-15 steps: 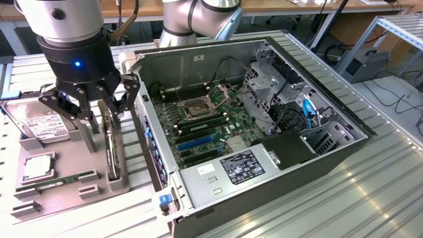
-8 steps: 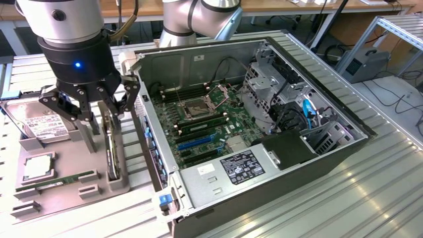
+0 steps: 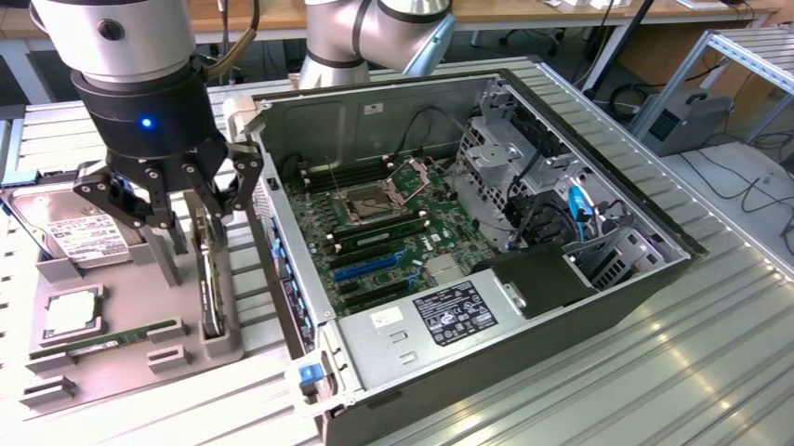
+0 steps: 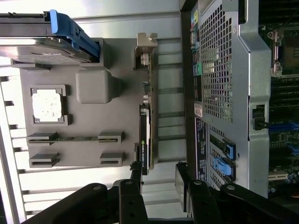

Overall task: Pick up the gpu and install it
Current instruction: 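Pick up the gpu and move the gpu toward the slot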

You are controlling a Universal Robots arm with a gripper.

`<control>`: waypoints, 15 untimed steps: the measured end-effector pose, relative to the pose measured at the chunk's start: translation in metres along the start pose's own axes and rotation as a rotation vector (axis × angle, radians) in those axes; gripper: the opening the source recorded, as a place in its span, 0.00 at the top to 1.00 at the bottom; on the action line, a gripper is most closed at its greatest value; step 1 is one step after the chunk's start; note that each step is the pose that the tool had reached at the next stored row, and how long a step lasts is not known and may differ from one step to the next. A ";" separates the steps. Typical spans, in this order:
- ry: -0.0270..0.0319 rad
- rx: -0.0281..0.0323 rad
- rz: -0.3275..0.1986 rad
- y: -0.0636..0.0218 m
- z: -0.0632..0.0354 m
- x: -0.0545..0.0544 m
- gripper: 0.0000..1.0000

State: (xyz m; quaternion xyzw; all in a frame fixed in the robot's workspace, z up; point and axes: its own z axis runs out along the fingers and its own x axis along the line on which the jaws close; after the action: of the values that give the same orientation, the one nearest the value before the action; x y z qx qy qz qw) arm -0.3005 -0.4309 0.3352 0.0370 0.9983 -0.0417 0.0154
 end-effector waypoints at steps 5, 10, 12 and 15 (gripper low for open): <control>-0.0003 0.0039 0.000 0.0001 0.0006 0.000 0.58; -0.0006 0.0071 0.000 0.0001 0.0011 0.000 0.58; -0.0007 0.0087 0.000 0.0001 0.0014 0.000 0.58; -0.0008 0.0101 0.000 0.0001 0.0017 0.000 0.58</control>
State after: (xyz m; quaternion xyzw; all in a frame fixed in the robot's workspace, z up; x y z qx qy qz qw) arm -0.3005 -0.4309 0.3334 0.0369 0.9981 -0.0467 0.0156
